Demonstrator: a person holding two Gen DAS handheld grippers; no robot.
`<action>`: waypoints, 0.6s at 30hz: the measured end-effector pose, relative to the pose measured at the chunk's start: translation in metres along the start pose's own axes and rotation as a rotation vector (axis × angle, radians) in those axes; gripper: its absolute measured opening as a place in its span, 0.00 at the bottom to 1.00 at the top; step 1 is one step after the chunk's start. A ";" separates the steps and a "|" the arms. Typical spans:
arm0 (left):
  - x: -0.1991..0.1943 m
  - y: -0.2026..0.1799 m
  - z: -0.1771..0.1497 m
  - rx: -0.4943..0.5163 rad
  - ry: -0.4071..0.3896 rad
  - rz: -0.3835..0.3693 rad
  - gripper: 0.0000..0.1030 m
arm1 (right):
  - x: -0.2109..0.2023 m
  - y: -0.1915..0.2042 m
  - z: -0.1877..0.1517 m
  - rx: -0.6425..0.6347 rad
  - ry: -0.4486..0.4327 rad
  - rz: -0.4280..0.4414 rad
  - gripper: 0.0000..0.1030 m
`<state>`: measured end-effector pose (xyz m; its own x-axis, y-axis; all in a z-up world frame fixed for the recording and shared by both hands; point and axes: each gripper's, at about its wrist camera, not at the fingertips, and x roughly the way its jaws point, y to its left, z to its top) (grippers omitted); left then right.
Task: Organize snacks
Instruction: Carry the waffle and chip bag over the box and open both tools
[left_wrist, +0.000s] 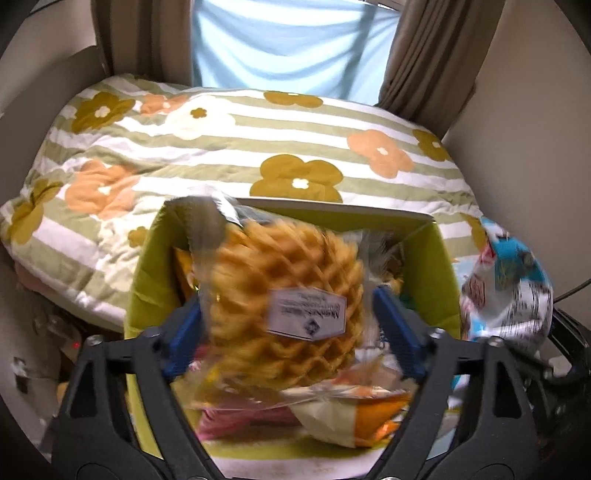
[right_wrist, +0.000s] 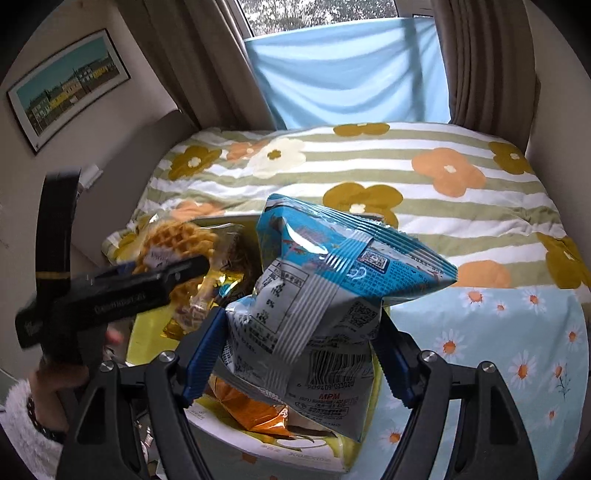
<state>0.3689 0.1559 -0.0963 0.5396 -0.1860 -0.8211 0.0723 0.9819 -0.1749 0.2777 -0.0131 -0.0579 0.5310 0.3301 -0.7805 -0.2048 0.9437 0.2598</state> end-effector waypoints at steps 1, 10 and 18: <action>0.001 0.001 0.002 0.003 -0.002 0.003 0.97 | 0.004 0.002 0.000 -0.006 0.013 -0.007 0.71; -0.012 0.029 -0.005 -0.042 0.005 0.027 1.00 | 0.022 0.003 -0.002 -0.059 0.070 0.001 0.71; -0.027 0.045 -0.024 -0.094 0.006 0.045 1.00 | 0.030 0.017 -0.003 -0.113 0.094 0.015 0.78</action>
<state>0.3380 0.2045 -0.0952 0.5353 -0.1419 -0.8327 -0.0313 0.9818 -0.1874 0.2878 0.0131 -0.0785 0.4488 0.3353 -0.8283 -0.3062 0.9285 0.2099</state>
